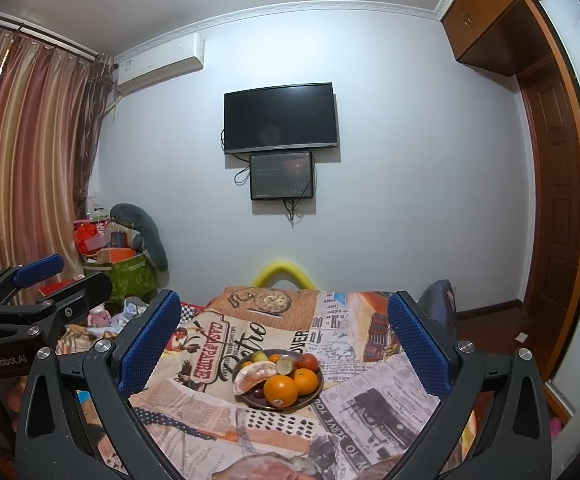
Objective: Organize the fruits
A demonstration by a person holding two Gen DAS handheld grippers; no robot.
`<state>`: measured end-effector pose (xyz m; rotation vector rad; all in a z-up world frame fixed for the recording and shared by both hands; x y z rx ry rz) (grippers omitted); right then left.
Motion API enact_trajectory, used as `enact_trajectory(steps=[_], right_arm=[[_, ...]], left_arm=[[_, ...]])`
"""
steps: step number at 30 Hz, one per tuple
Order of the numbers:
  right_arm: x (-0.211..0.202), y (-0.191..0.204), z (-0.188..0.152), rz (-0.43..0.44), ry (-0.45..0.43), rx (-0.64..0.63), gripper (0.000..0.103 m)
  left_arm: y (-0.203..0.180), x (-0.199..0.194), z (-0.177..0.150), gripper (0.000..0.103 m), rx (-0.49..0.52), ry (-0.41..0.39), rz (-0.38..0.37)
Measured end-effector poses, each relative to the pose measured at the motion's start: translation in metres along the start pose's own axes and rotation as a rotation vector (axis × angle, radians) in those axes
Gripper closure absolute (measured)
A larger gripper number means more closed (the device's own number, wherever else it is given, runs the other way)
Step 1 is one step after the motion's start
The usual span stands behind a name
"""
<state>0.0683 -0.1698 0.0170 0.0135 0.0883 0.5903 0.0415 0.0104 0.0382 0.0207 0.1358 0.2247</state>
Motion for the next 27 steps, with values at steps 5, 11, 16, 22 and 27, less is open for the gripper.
enact_trajectory(steps=[5,11,16,22,27], right_arm=[[-0.0016,-0.0005,0.0003,-0.001,0.0,0.001,0.0],[-0.0022,-0.0012,0.0001,-0.003,0.0,0.001,0.0],[-0.0031,-0.001,-0.0004,-0.004,0.001,0.002,0.0],[-0.0055,-0.0005,0.0008,-0.005,0.002,0.003,0.0],[-0.0041,-0.0008,0.0003,-0.004,0.002,0.003,0.0]], left_arm=[[-0.0004,0.0006,-0.0004,0.0,-0.003,0.003,-0.003],[-0.0007,0.0014,-0.0013,0.0,-0.002,0.006,-0.006],[-0.0004,0.0015,-0.0018,0.0,-0.001,0.007,-0.006],[-0.0005,0.0021,-0.0026,0.0,-0.002,0.009,-0.009],[-0.0023,0.0032,-0.0036,0.0,-0.001,0.012,-0.011]])
Point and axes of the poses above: each gripper's, at about its wrist camera, not at the fingertips, and x roughly the way its jaws point, y to its left, z to its top, the point moved 2 cm from there along x, roughly the way its jaws point, and after that the axes turned 14 degrees about z, right-handed, at the moved point
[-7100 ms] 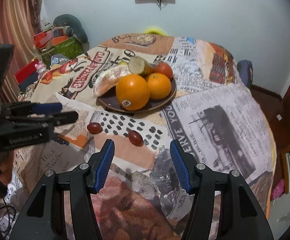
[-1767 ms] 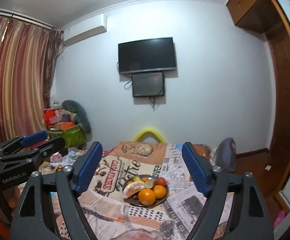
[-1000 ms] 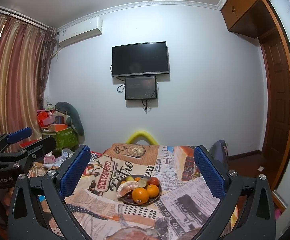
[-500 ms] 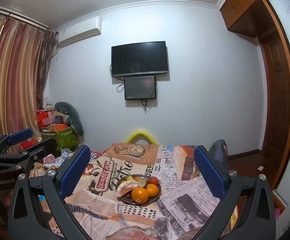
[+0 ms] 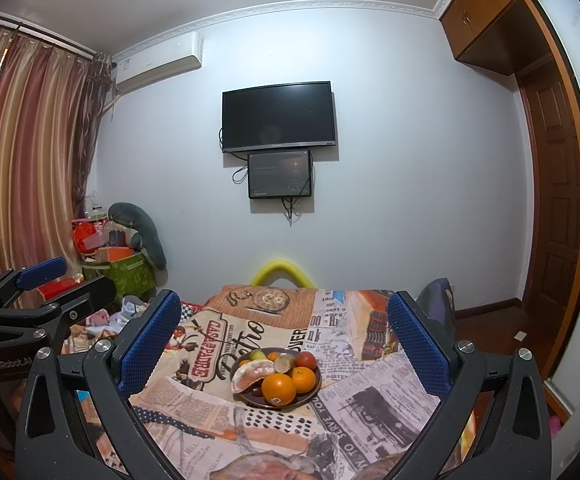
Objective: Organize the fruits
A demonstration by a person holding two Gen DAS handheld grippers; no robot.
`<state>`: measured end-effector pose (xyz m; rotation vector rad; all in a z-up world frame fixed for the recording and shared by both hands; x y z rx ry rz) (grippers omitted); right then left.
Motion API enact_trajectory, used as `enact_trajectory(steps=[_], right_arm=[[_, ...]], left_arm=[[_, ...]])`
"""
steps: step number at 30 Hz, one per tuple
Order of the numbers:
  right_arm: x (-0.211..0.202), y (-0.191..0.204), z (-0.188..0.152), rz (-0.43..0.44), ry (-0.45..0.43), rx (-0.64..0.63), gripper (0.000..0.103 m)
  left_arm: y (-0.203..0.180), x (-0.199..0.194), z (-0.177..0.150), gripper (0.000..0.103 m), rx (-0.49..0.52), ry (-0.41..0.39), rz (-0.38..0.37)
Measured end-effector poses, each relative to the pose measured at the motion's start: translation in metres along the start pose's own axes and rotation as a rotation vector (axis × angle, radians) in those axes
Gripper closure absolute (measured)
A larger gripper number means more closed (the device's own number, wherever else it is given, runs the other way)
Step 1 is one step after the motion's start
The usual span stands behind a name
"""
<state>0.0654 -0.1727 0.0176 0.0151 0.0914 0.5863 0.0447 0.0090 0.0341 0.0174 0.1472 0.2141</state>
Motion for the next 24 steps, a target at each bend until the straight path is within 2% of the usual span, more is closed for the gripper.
enact_trajectory(steps=[24], right_arm=[[0.0012,0.0003,0.0017,-0.003,0.011,-0.003,0.0]], left_arm=[[0.0019,0.0065,-0.0027,0.0,-0.006,0.02,-0.014]])
Point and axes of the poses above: each gripper's, at about its wrist camera, not at the fingertips, and x roughly the way its jaws point, y to its left, z to its top, the point moved 2 cm from there along x, roughly the way its jaws point, and after that the axes turned 14 degrees about z, right-handed, at the moved point
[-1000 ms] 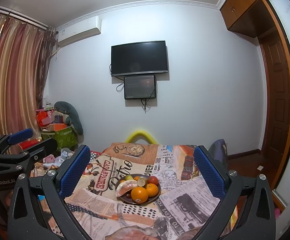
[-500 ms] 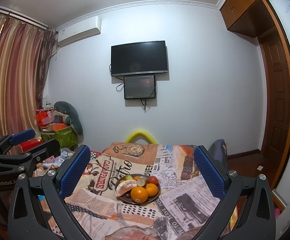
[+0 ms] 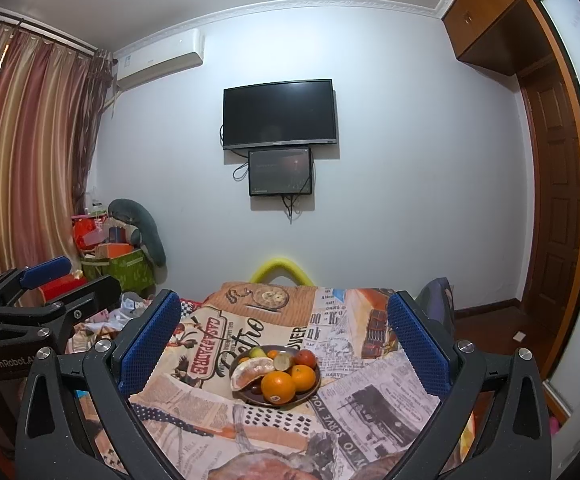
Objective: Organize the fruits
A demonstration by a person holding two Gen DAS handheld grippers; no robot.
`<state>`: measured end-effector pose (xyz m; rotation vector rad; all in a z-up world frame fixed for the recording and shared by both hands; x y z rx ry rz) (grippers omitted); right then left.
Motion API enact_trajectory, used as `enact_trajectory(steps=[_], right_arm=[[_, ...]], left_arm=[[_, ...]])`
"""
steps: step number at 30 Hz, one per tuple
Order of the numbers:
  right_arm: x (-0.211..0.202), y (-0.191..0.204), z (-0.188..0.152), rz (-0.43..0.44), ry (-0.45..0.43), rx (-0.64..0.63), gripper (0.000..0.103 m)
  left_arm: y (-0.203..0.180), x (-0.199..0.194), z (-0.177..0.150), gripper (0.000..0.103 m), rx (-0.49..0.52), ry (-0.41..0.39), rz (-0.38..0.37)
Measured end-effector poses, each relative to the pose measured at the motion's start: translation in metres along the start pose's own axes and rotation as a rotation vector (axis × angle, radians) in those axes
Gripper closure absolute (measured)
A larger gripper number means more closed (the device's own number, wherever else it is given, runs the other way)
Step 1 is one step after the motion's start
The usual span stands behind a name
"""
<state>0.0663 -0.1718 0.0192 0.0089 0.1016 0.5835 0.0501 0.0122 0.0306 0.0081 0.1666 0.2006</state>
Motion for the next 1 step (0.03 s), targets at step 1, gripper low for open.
enact_trajectory(steps=[1], right_arm=[[0.0,-0.0003,0.0004,0.0,0.001,0.001,0.0]], left_arm=[[0.0001,0.0004,0.0,0.0,0.0,0.001,0.0]])
Point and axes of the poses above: each gripper's, at about its wrist camera, not at the fingertips, and x roughly the way its jaws point, y to its left, z to its top, the point moved 2 cm from there along x, roughly the way its jaws point, and after that the axes turned 14 degrees about z, right-handed, at the moved point
